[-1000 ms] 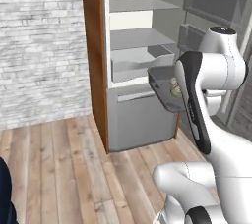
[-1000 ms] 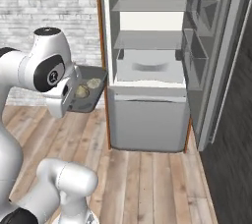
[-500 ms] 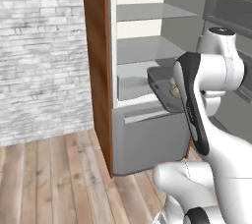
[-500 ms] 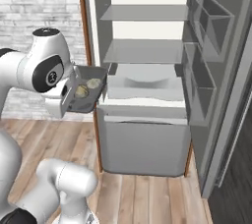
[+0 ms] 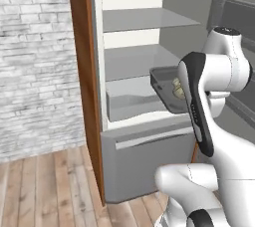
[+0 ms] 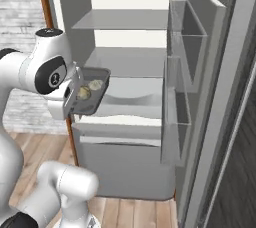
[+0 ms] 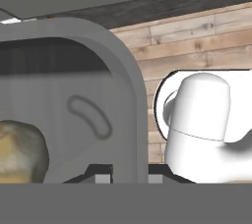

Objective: Place two dumplings into each of the tupperware containers and then place the containers in the fridge.

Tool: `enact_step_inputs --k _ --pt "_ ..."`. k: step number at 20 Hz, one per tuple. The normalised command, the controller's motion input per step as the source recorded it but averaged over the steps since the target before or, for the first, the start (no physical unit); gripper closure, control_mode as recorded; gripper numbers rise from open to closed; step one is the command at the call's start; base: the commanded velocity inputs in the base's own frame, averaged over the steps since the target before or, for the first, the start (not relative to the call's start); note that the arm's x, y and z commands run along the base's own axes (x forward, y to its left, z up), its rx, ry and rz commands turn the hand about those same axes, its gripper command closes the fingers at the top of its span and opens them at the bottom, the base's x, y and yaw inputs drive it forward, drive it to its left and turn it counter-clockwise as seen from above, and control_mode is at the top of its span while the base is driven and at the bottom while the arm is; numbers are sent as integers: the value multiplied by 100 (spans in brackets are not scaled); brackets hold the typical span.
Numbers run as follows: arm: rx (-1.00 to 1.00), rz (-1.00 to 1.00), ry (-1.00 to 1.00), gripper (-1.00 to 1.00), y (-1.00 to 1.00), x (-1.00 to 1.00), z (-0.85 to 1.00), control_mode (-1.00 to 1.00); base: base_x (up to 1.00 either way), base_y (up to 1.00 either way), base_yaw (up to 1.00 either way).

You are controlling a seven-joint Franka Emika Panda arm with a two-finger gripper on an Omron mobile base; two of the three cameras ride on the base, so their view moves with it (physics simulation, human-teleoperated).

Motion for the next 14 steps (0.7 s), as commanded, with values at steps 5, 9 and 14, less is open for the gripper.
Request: enact_step_inputs --k 5,9,14 --pt "0 0 0 100 0 0 0 100 82 -24 0" --pt "0 0 0 100 0 0 0 100 67 -31 3" --pt "0 0 0 100 0 0 0 100 71 -35 5"
